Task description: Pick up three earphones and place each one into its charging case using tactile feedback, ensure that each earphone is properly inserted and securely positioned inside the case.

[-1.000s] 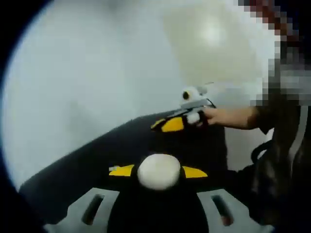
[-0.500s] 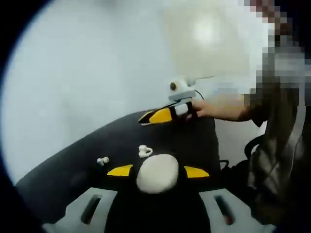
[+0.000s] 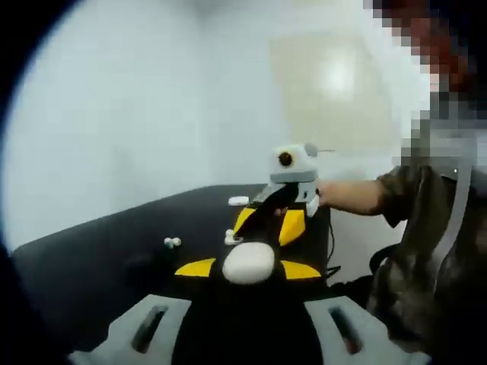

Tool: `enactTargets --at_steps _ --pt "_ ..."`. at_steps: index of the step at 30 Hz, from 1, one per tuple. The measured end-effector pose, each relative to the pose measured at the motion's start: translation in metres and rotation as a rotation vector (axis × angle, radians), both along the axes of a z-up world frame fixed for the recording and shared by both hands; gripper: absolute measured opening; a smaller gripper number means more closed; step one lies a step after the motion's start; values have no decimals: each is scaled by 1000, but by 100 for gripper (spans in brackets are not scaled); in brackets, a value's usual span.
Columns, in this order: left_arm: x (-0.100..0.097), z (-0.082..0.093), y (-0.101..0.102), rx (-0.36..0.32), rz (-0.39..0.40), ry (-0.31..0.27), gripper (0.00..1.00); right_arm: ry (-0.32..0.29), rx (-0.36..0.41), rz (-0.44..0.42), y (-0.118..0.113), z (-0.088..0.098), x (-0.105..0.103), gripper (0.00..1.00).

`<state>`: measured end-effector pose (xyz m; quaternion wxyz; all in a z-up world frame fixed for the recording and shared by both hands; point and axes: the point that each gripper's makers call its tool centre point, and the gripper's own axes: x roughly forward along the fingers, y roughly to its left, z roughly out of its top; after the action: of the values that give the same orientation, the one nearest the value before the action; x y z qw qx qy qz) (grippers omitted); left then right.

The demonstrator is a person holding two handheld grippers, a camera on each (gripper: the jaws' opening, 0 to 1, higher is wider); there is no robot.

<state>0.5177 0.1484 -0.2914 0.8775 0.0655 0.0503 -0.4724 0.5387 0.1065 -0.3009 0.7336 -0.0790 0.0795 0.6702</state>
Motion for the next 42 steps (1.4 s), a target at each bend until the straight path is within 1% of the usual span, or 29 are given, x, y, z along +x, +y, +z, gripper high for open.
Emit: enactTargets --at_steps 1,2,4,7,8,10,11,14,16,17,18,20,22,24,26,27,28,29,30,31,33,34,35,36,37,38,39,41,42 --pt "3 -1 0 9 13 -16 31 13 -15 8 1 -4 0 38" --pt "6 -3 1 32 27 -34 33 29 -14 11 3 -4 0 39" --pt "10 -5 0 36 45 -32 36 39 -14 8 4 -5 -1 39" --pt "15 -8 1 49 64 -26 34 -8 -27 29 4 -5 -5 37" --pt "16 -9 2 53 63 -25 33 -15 -34 39 5 -6 -6 37" --pt "15 -9 2 48 55 -21 31 -14 -51 47 7 -10 -7 36" --pt "17 -9 3 49 63 -21 31 -9 -64 35 6 -11 -6 36" --pt "23 -7 11 42 116 -22 26 1 -72 21 -3 -9 -8 35" --pt "34 -10 18 59 182 -29 23 18 -47 21 -11 -4 -15 31" --pt "37 -12 20 81 199 -33 22 28 -11 56 -12 3 -26 27" --pt "38 -14 17 91 192 -30 23 40 8 82 -12 6 -35 26" --pt "40 -27 15 155 198 8 23 43 16 105 -11 7 -45 26" --pt "37 -24 11 141 165 0 21 48 25 127 -8 5 -52 28" --pt "30 -21 13 108 137 42 23 45 14 138 -10 3 -53 31" --pt "21 -16 10 75 68 57 26 35 30 111 -16 7 -44 30" --pt "11 -13 5 58 0 44 30 40 40 100 -20 11 -39 31" --pt "4 -8 2 33 -36 32 34 47 55 89 -23 15 -33 31" --pt "0 -4 -1 22 -51 22 37 51 60 89 -24 19 -28 31" --pt "-1 -2 -2 15 -42 22 40 61 71 88 -24 24 -22 33" --pt "0 1 -4 5 -28 25 40 106 98 88 -19 32 -14 36" --pt "5 -2 -9 24 12 38 40 203 152 61 -11 43 0 42" --pt "9 -6 -10 49 41 47 42 279 171 40 -5 46 6 42" --pt "12 -13 -10 81 71 68 43 339 162 34 1 44 9 42" --pt "14 -20 -10 114 93 92 45 364 141 39 7 40 9 42" --pt "15 -22 -12 115 104 105 45 337 126 54 13 37 8 42" --pt "16 -22 -15 108 109 109 47 298 92 64 17 30 7 42" --pt "16 -22 -16 102 123 114 49 263 57 55 22 23 5 42" --pt "16 -20 -19 92 147 103 51 256 -26 20 24 7 5 42" --pt "17 -20 -20 98 163 92 50 254 -46 12 25 1 3 42"
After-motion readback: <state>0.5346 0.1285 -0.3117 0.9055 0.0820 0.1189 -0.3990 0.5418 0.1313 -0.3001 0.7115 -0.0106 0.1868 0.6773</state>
